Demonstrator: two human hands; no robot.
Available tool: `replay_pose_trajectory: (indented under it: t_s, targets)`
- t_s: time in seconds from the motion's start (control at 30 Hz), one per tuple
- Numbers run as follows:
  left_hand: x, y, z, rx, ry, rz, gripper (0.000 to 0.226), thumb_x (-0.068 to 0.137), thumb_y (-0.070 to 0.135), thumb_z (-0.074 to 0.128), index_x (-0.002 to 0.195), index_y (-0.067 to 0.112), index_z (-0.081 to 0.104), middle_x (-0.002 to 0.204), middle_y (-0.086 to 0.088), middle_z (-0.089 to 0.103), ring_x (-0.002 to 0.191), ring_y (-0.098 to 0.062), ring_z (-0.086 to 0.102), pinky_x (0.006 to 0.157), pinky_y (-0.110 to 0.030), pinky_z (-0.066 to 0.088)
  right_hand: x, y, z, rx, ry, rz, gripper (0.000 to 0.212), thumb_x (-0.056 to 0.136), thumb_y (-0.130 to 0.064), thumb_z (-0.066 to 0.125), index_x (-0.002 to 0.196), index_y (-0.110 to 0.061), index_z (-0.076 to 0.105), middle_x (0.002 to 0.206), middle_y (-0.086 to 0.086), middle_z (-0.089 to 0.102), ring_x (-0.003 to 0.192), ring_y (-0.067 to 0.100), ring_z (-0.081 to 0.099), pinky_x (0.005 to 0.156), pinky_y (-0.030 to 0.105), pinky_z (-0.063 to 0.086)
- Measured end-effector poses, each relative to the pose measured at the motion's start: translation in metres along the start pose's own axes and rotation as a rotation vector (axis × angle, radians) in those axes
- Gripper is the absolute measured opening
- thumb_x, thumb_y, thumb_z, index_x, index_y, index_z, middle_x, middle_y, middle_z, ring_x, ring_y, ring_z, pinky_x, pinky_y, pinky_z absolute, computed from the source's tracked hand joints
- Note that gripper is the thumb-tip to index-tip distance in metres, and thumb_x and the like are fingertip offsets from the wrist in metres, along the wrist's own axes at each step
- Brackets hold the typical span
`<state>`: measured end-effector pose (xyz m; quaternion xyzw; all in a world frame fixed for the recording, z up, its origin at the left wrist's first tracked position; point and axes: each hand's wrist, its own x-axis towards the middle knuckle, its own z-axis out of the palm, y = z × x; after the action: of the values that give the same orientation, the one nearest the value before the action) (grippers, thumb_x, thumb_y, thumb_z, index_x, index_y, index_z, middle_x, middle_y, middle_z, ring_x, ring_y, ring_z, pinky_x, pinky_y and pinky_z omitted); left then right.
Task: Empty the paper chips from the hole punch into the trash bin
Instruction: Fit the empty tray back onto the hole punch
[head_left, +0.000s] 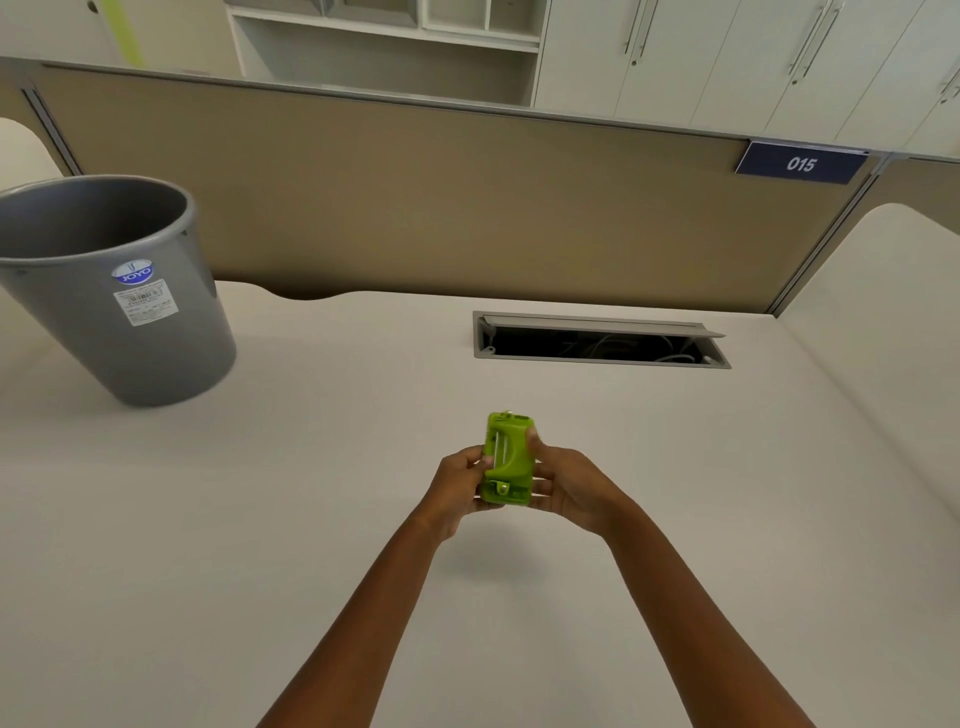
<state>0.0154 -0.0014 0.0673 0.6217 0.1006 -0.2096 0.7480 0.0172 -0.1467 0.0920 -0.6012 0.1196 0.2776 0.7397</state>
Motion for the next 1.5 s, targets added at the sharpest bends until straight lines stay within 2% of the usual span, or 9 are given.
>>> replay_pose_trajectory:
  t_s: [0.27,0.43,0.7,0.83,0.97,1.07,1.2,1.33,1.5]
  targets:
    - [-0.006,0.0,0.0,-0.233,-0.082,-0.024,0.022,0.096,0.007,0.042,0.096,-0.002,0.061,0.087,-0.011,0.062,0.079,-0.019,0.061,0.065,-0.02,0.057,0.006,0.003,-0.005,0.187,0.103,-0.024,0.024,0.087,-0.026,0.058,0.092,-0.003,0.064,0.084,0.012,0.071,0.067,0.018,0.072,0.064,0.027,0.06]
    - [-0.006,-0.007,0.0,-0.196,-0.046,-0.043,0.027,0.092,-0.001,0.047,0.115,-0.015,0.053,0.086,-0.012,0.063,0.079,-0.019,0.062,0.067,-0.02,0.056,0.007,0.008,-0.008,0.216,0.135,-0.029,0.023,0.087,-0.024,0.058,0.093,-0.003,0.062,0.09,0.015,0.068,0.069,0.02,0.07,0.064,0.028,0.06]
    - [0.0,-0.012,0.011,0.064,0.157,-0.002,0.027,0.092,-0.004,0.046,0.114,-0.017,0.056,0.097,-0.018,0.058,0.066,-0.015,0.058,0.051,-0.01,0.052,0.01,0.012,-0.006,0.123,0.144,-0.05,0.031,0.087,-0.022,0.058,0.106,0.003,0.059,0.091,0.015,0.067,0.079,0.025,0.067,0.073,0.033,0.057]
    - [0.003,-0.016,0.019,0.22,0.306,0.026,0.023,0.09,-0.003,0.049,0.105,-0.013,0.063,0.093,-0.017,0.063,0.065,-0.021,0.059,0.062,-0.023,0.055,0.01,0.014,-0.004,0.123,0.151,-0.047,0.03,0.088,-0.021,0.058,0.106,0.003,0.059,0.095,0.017,0.066,0.08,0.025,0.066,0.075,0.034,0.056]
    - [0.002,-0.019,0.025,0.349,0.407,0.051,0.022,0.089,0.001,0.048,0.091,-0.006,0.069,0.083,-0.019,0.066,0.067,-0.027,0.061,0.079,-0.037,0.055,0.01,0.016,-0.004,0.142,0.169,-0.05,0.016,0.088,-0.02,0.058,0.088,-0.005,0.062,0.086,0.011,0.067,0.075,0.023,0.067,0.062,0.028,0.059]
    - [0.0,-0.021,0.021,0.259,0.334,0.031,0.02,0.09,0.002,0.05,0.098,-0.008,0.066,0.07,-0.01,0.062,0.056,-0.017,0.059,0.07,-0.03,0.056,0.009,0.016,-0.009,0.117,0.179,-0.062,0.014,0.087,-0.02,0.059,0.089,-0.006,0.063,0.086,0.01,0.068,0.075,0.022,0.068,0.062,0.027,0.06]
    - [-0.003,-0.021,0.014,0.041,0.166,-0.023,0.025,0.091,-0.003,0.046,0.111,-0.009,0.059,0.074,-0.007,0.061,0.066,-0.016,0.059,0.057,-0.018,0.055,0.006,0.015,-0.014,0.071,0.161,-0.049,0.033,0.086,-0.02,0.061,0.112,0.001,0.058,0.091,0.012,0.068,0.074,0.022,0.069,0.064,0.028,0.06]
    - [-0.005,-0.023,0.019,-0.017,0.207,0.016,0.028,0.089,-0.008,0.044,0.112,-0.004,0.06,0.079,-0.009,0.064,0.068,-0.017,0.061,0.056,-0.019,0.055,0.007,0.02,-0.015,-0.02,0.233,-0.002,0.056,0.081,-0.018,0.067,0.129,-0.005,0.04,0.119,0.021,0.06,0.088,0.03,0.065,0.076,0.037,0.055]
    - [-0.005,-0.037,0.028,-0.002,0.306,0.014,0.022,0.086,-0.007,0.054,0.106,-0.013,0.061,0.092,-0.019,0.062,0.061,-0.02,0.06,0.045,-0.014,0.053,0.005,0.028,-0.022,-0.115,0.257,-0.018,0.025,0.085,-0.016,0.063,0.104,-0.009,0.049,0.089,0.014,0.064,0.07,0.023,0.064,0.061,0.031,0.054]
